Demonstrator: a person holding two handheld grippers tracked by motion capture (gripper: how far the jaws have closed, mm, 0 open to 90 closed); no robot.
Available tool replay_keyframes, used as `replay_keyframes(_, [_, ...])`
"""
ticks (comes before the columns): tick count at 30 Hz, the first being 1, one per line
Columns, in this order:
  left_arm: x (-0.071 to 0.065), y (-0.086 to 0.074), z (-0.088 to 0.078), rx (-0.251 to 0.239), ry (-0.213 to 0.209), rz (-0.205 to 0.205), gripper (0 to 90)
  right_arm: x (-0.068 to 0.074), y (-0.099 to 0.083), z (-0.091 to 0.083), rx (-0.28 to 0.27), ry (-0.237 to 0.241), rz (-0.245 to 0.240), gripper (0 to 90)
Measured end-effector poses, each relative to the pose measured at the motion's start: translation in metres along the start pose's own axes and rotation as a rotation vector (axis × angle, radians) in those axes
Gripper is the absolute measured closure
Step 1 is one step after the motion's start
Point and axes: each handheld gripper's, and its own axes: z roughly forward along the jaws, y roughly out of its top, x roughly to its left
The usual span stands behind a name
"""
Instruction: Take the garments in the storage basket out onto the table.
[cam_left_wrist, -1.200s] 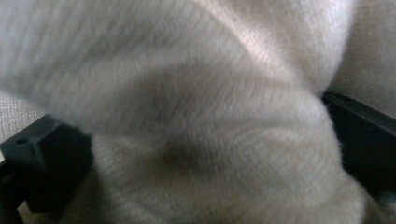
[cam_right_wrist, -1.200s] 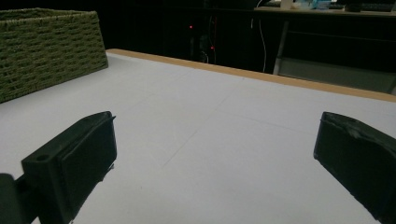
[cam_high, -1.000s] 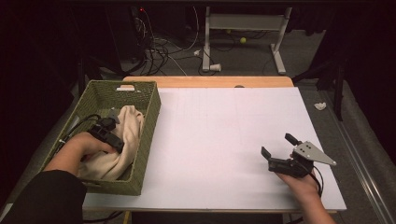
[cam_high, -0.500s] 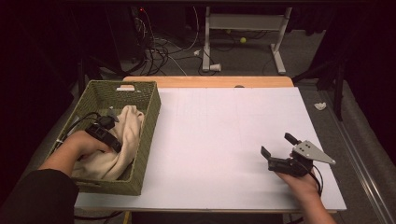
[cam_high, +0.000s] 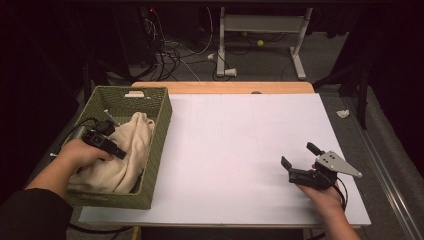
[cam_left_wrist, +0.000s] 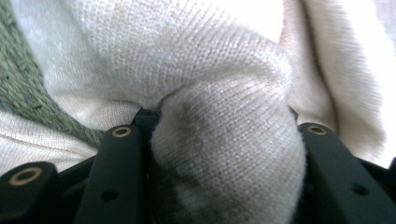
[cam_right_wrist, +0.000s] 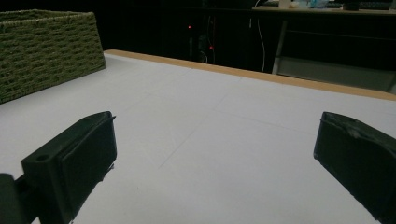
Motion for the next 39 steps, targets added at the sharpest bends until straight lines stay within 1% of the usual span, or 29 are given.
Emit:
replay_keyframes(4, [-0.006, 0.002, -0.016, 0.007, 0.037, 0.020, 53.3, 0.000, 0.001, -0.002, -0.008, 0.002, 0.003, 0.0])
replay_keyframes(6, [-0.008, 0.003, -0.026, 0.010, 0.066, 0.030, 53.5, -0.001, 0.000, -0.001, -0.006, 0.002, 0.001, 0.0])
replay_keyframes(10, [-0.010, 0.005, -0.041, 0.019, 0.090, 0.039, 53.6, -0.002, 0.000, 0.000, -0.001, 0.002, 0.008, 0.0])
replay_keyframes(11, [-0.010, 0.005, -0.041, 0.019, 0.090, 0.039, 53.6, -0.001, 0.000, 0.000, -0.002, 0.001, 0.009, 0.0])
replay_keyframes(16, [-0.016, 0.009, -0.060, 0.017, 0.126, 0.057, 53.5, -0.001, 0.001, 0.000, -0.004, 0.000, 0.010, 0.0])
replay_keyframes(17, [-0.017, 0.010, -0.064, 0.023, 0.130, 0.061, 53.5, -0.001, 0.001, 0.000, -0.004, 0.002, 0.010, 0.0])
replay_keyframes(19, [-0.020, 0.013, -0.069, 0.053, 0.141, 0.076, 53.3, -0.001, 0.001, 0.000, -0.005, 0.002, 0.009, 0.0])
replay_keyframes(21, [-0.024, 0.016, -0.075, 0.069, 0.153, 0.081, 53.3, -0.001, 0.001, -0.001, -0.004, 0.002, 0.010, 0.0])
replay_keyframes(24, [-0.028, 0.020, -0.080, 0.080, 0.147, 0.084, 53.2, -0.001, 0.000, -0.001, -0.005, 0.001, 0.015, 0.0])
replay_keyframes(27, [-0.029, 0.025, -0.083, 0.099, 0.123, 0.068, 53.1, -0.002, 0.000, -0.002, -0.007, 0.001, 0.013, 0.0])
replay_keyframes(30, [-0.032, 0.028, -0.085, 0.113, 0.127, 0.067, 53.1, -0.002, 0.000, -0.002, -0.003, 0.001, 0.017, 0.0])
replay_keyframes(32, [-0.035, 0.031, -0.088, 0.117, 0.132, 0.075, 53.1, -0.002, 0.000, -0.002, -0.001, 0.001, 0.020, 0.0])
replay_keyframes(34, [-0.039, 0.034, -0.090, 0.121, 0.127, 0.082, 53.2, -0.002, 0.000, -0.002, -0.004, 0.000, 0.022, 0.0])
replay_keyframes(35, [-0.041, 0.035, -0.093, 0.121, 0.127, 0.090, 53.2, -0.002, 0.000, -0.002, -0.005, 0.000, 0.024, 0.0])
replay_keyframes(39, [-0.047, 0.040, -0.102, 0.113, 0.125, 0.101, 53.2, -0.002, -0.001, -0.002, -0.003, -0.001, 0.030, 0.0])
